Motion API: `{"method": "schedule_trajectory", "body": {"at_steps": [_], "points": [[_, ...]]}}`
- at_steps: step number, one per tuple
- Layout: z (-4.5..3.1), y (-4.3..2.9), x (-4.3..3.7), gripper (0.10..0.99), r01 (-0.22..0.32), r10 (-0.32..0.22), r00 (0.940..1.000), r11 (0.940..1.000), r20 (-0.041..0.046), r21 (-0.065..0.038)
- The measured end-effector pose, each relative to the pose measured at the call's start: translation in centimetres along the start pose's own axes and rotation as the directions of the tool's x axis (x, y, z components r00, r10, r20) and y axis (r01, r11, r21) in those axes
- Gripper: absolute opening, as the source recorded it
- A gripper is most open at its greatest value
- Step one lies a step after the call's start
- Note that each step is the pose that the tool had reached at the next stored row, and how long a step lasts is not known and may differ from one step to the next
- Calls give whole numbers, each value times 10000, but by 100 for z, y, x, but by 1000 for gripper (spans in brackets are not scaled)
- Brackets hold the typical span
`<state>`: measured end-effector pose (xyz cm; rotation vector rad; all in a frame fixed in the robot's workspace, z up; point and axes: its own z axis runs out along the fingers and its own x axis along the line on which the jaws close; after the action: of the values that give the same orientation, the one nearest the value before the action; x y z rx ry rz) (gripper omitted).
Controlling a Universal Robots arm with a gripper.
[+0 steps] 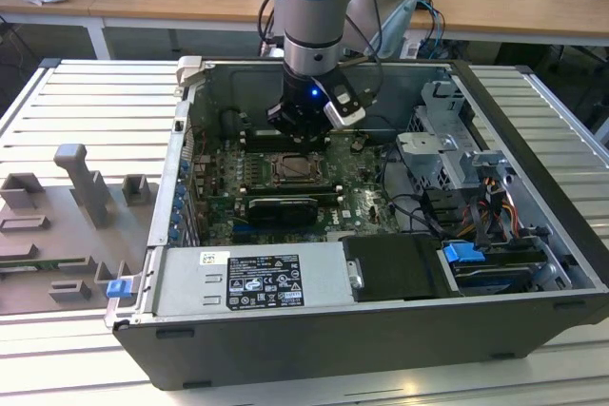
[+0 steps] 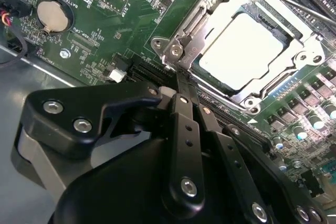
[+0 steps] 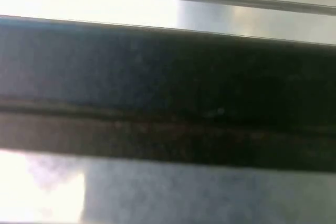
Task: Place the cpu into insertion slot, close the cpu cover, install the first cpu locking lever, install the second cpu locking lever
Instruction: 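Install the first cpu locking lever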
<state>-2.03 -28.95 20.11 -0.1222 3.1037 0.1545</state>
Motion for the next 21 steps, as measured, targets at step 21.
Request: {"method": "schedule_trajectory", "body": {"at_steps": [21], "points": [[-102,-41,0,106,1,-1,10000,10000,1,-3]]}}
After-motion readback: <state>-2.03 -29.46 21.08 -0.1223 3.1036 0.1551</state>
